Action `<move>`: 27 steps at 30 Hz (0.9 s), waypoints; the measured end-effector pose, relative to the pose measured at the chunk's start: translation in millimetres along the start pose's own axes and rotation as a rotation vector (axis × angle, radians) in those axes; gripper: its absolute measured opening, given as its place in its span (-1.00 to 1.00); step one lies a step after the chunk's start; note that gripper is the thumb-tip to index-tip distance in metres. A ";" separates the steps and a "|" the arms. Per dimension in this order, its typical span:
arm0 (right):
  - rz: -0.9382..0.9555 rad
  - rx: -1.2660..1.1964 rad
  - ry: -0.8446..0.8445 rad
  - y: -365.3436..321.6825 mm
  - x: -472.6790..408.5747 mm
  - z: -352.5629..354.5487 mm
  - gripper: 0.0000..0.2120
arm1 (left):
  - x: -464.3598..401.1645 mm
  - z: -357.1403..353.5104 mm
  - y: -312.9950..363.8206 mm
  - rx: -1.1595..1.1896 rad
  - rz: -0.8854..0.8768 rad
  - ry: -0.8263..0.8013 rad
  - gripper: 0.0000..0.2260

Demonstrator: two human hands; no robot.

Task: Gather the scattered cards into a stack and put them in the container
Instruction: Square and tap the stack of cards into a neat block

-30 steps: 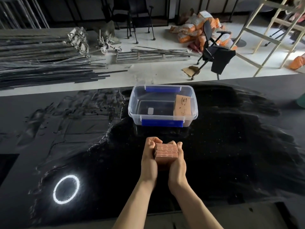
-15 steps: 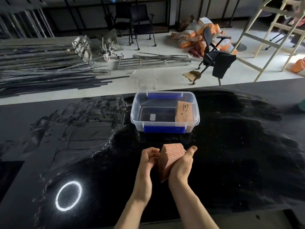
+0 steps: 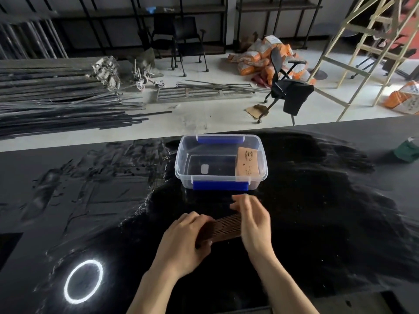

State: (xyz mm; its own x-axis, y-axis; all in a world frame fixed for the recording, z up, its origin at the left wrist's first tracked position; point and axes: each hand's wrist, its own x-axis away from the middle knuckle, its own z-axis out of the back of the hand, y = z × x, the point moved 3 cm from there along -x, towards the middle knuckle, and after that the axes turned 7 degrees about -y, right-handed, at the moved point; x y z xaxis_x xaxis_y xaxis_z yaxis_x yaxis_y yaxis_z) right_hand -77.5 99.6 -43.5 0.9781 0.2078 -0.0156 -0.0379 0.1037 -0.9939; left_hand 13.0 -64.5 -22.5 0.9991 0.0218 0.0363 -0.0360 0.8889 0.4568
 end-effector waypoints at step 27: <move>-0.074 -0.024 -0.001 18.6 -9.3 -16.0 -0.59 | -34.8 -34.3 5.9 1.045 0.455 0.581 -0.76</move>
State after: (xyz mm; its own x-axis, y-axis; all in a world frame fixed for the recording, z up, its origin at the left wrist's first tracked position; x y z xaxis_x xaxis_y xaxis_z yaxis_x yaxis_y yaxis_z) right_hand -84.0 84.0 -63.6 0.9779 0.2011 0.0580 0.0393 0.0958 -0.9946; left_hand -21.2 -44.3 -51.5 0.7452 0.6591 0.1017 -0.1121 -0.0265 0.9933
